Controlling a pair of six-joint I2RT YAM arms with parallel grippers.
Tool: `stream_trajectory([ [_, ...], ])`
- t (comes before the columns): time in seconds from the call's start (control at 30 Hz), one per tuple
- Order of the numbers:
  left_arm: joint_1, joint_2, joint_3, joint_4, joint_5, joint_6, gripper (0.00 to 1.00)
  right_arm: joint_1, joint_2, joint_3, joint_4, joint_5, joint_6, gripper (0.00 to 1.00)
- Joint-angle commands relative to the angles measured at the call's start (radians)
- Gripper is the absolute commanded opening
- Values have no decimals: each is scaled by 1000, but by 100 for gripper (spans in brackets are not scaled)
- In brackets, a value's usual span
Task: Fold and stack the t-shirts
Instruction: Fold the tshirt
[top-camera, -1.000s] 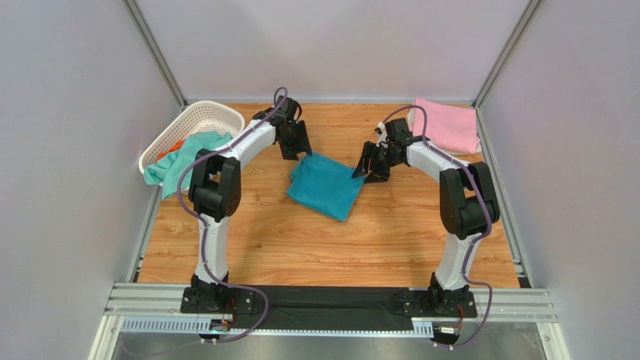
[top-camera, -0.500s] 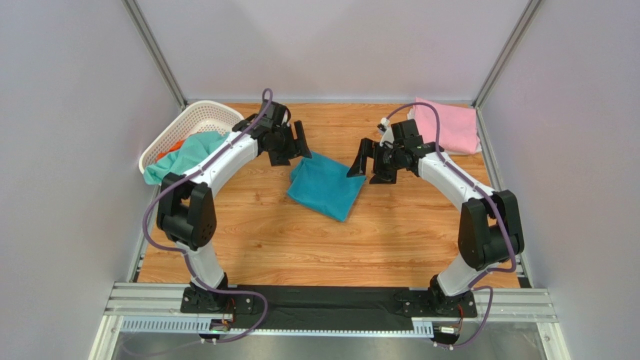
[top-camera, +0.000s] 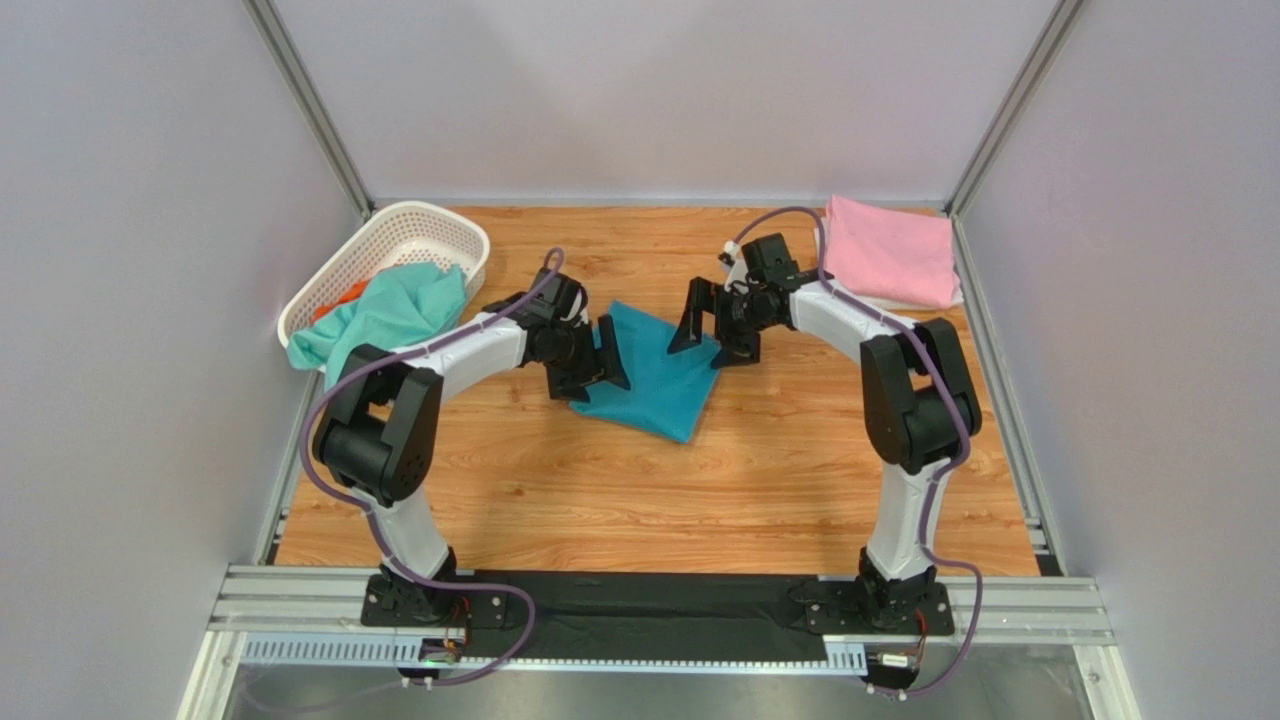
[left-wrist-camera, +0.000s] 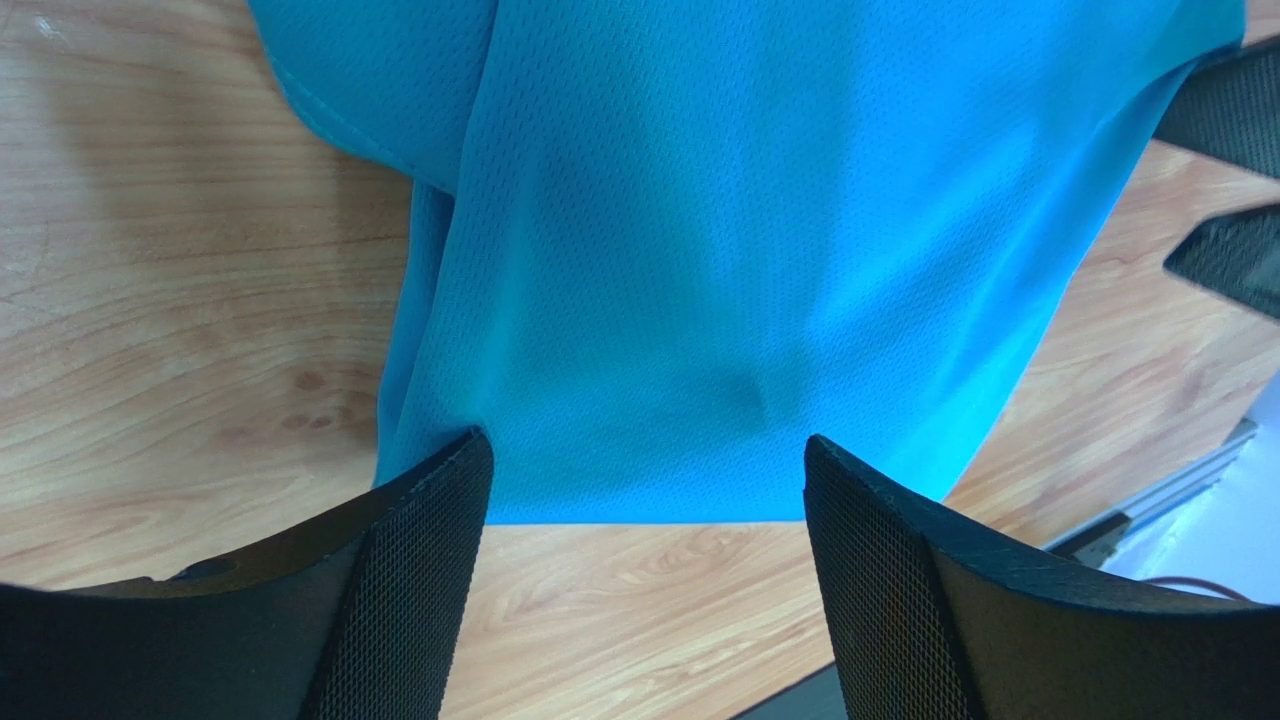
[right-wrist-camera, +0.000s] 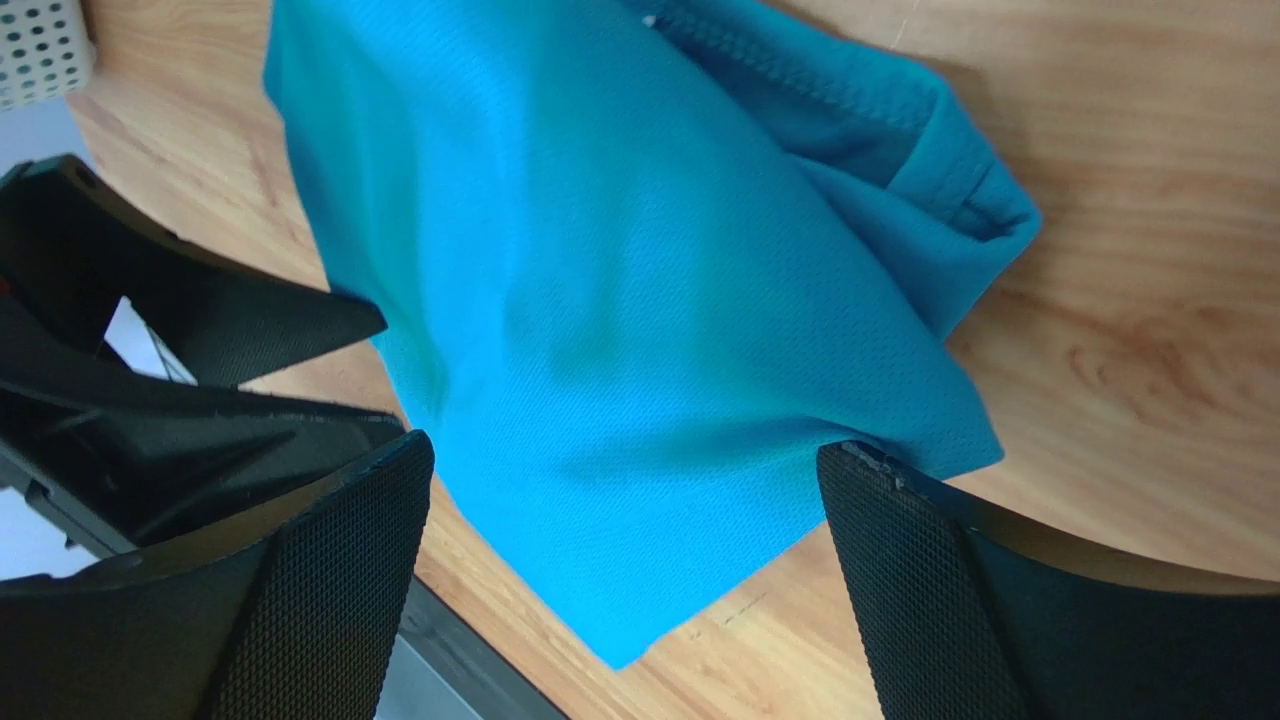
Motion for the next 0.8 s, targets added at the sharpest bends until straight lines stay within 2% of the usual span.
stream_trajectory([
  [0.0, 3, 11, -25, 74, -18, 42, 82, -1, 39, 77, -21, 15, -31, 100],
  [0.2, 3, -11, -90, 131, 14, 9, 81, 0, -5, 117, -93, 60, -65, 100],
  [0.27, 0, -56, -120, 133, 19, 2, 81, 16, -83, 118, -148, 124, -73, 100],
  [0.3, -3, -77, -131, 127, 19, 1, 81, 22, -117, 109, -162, 218, -85, 100],
  [0.37, -12, -154, -182, 118, 21, -14, 81, 51, -231, 80, -183, 291, -82, 100],
  [0.43, -31, -226, -220, 110, 18, -27, 81, 54, -316, -19, -168, 324, -48, 100],
  [0.53, -83, -411, -281, 53, -79, -53, 84, 53, -485, -191, -112, 354, 8, 100],
  [0.6, -106, -548, -309, -25, -123, -67, 99, 59, -583, -300, -67, 338, 39, 100],
  [0.73, -106, -741, -332, -178, -237, -84, 100, 82, -628, -388, -27, 350, 55, 100],
  [0.77, -106, -801, -329, -262, -271, -90, 100, 85, -622, -392, -25, 350, 55, 100],
])
